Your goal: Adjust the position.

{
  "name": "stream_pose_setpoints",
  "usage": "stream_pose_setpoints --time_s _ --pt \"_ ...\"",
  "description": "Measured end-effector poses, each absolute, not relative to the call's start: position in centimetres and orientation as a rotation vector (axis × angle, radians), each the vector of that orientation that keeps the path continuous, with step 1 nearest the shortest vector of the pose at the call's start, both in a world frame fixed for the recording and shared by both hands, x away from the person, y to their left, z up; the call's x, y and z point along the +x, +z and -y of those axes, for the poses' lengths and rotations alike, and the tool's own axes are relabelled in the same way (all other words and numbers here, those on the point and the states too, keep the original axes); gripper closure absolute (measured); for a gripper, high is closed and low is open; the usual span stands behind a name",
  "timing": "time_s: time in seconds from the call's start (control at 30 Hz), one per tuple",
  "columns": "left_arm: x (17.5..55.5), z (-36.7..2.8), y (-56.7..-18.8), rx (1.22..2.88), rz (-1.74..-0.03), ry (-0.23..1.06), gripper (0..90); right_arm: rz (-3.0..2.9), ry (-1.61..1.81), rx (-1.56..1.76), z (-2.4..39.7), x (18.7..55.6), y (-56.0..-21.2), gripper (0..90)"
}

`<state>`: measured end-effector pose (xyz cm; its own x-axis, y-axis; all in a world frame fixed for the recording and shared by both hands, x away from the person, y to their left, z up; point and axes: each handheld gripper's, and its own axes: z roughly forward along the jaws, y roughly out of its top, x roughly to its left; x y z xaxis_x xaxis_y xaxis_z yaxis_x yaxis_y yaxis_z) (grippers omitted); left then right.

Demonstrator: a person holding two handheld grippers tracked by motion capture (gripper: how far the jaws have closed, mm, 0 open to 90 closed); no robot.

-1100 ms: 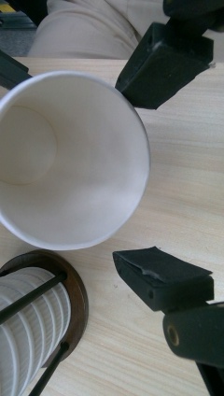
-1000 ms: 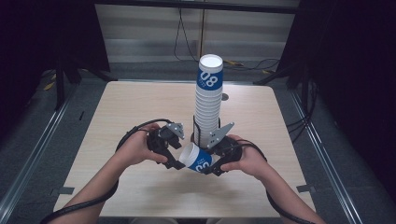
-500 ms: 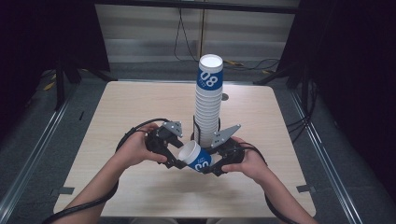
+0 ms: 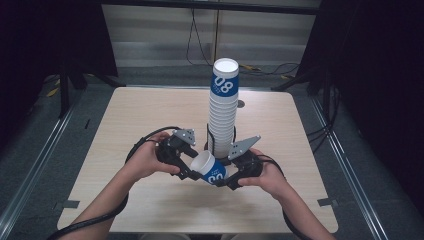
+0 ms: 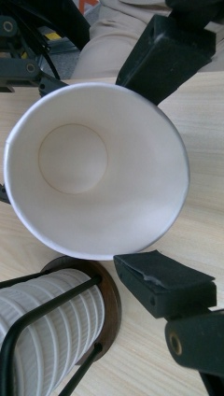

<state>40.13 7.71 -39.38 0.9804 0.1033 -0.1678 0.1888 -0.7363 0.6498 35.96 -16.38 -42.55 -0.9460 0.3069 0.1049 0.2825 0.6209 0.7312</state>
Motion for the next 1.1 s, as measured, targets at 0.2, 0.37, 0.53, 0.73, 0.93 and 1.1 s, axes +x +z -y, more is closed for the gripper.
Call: stream_pose_setpoints --time_s 0.2,0.37,0.53,0.73,0.93,1.1 --pt "40.15 -7.55 -39.69 2.369 -0.201 -0.174 16.1 -2.79 1.285 0.498 16.37 35.77 -42.83 29.4" --pt "40.1 -7.49 -39.67 2.359 -0.211 -0.177 15.8 -2.775 1.304 0.48 16.42 35.74 -42.77 29.4" --pt "40.19 -7.33 -39.75 2.354 -0.206 -0.18 15.7 -2.768 1.311 0.481 16.5 35.76 -42.9 29.4" --pt "40.19 -7.17 -39.72 2.364 -0.203 -0.178 15.9 -2.78 1.292 0.467 16.38 35.87 -43.02 29.4" --pt "40.22 -7.24 -39.53 2.407 -0.198 -0.16 16.7 -2.782 1.284 0.465 16.19 35.93 -43.1 29.4" --pt "40.0 -7.04 -39.79 2.396 -0.21 -0.173 18.9 -2.793 1.268 0.461 16.02 35.97 -43.39 29.4"
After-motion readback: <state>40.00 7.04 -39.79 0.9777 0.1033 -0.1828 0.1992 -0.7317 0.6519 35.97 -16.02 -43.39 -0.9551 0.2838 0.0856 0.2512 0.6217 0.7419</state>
